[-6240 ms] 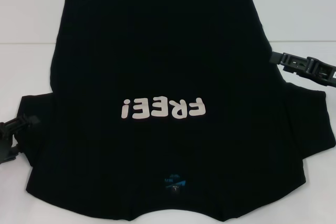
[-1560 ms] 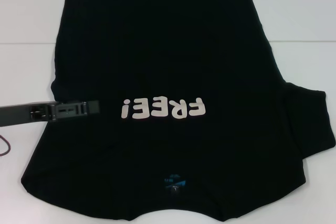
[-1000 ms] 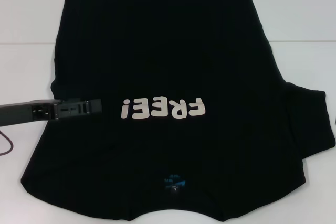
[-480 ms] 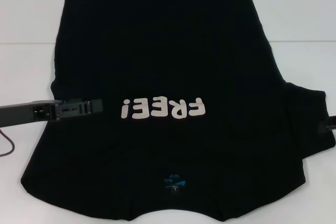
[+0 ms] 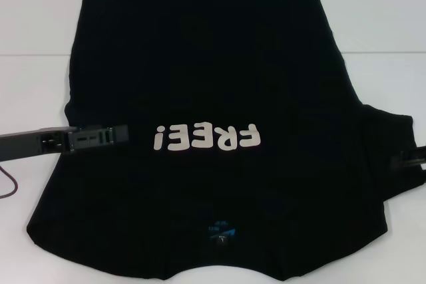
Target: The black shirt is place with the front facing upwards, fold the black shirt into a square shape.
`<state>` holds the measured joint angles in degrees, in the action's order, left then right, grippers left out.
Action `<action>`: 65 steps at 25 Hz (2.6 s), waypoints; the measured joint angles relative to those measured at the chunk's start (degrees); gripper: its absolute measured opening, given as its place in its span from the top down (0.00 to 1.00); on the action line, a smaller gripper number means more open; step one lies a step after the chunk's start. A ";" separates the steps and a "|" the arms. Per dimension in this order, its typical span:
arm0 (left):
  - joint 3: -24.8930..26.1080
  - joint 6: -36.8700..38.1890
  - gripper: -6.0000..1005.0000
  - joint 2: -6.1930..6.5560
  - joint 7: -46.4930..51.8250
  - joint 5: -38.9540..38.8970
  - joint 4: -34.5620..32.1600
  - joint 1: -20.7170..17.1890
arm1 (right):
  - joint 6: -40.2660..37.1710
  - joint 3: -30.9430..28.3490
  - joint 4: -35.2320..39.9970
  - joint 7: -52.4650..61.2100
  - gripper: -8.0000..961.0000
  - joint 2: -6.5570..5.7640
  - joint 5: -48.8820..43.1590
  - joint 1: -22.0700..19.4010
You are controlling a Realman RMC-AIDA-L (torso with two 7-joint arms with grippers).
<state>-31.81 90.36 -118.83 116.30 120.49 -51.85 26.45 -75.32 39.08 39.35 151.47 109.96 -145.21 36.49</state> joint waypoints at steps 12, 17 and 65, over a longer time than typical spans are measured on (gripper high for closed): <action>-0.01 -0.93 0.05 0.00 0.02 -0.05 0.00 0.00 | -0.09 0.05 0.05 -1.29 0.18 0.46 1.73 0.51; 0.06 -1.29 0.05 0.00 0.21 -0.19 -0.01 0.07 | -0.49 1.44 0.05 -1.31 0.26 0.21 1.49 0.52; 9.05 2.58 0.05 -0.57 0.49 -4.29 0.11 -1.68 | 1.34 -5.18 6.42 -0.43 0.97 -3.07 0.15 -0.51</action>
<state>-22.76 92.94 -119.39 116.78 116.20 -51.74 24.77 -73.98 33.91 45.78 151.04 106.88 -145.06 35.98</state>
